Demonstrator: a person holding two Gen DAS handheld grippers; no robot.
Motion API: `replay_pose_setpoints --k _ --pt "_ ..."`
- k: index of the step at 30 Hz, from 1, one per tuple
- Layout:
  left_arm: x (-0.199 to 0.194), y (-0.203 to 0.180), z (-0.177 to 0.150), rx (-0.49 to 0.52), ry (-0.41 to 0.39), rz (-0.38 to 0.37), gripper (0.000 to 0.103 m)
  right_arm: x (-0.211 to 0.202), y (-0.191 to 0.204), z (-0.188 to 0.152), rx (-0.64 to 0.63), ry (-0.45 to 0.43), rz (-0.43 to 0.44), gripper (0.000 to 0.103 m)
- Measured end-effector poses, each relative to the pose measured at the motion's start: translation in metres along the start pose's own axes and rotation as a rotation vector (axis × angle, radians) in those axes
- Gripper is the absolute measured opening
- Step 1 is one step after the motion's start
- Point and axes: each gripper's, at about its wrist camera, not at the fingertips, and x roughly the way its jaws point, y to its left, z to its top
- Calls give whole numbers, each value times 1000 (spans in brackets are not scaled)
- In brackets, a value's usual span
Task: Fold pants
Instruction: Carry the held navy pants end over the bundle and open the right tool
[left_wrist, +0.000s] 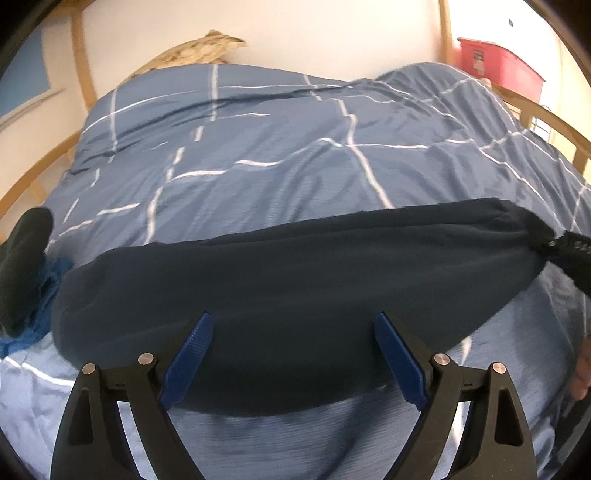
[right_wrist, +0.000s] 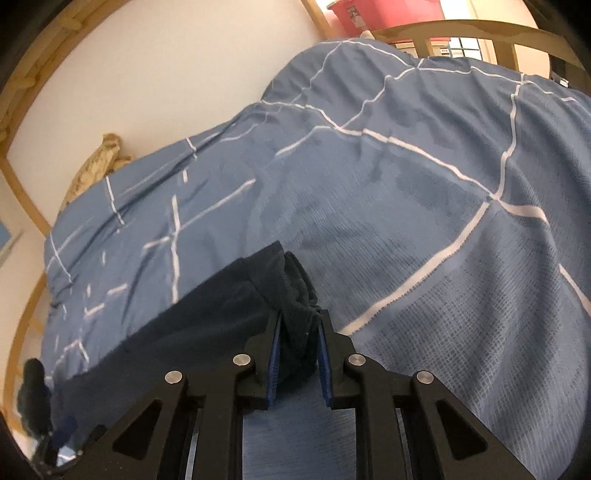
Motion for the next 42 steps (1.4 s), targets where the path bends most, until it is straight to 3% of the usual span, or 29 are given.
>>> replay_pose_setpoints --k 7,15,22,34,42 --pt "-30 48 -4 -35 -28 41 90 -61 74 2 -249 -174 39 19" --pt "-55 127 -16 -118 -32 39 90 -95 172 -13 -452 -238 117 19" --pt "-66 189 -26 -128 -5 -60 89 -102 252 -48 -562 -216 224 18" --pt "-77 261 -64 -114 16 -34 88 -76 356 -129 -718 -136 391 18" --pt "-75 288 -78 -144 22 -4 88 -35 393 -185 -828 -24 416 18"
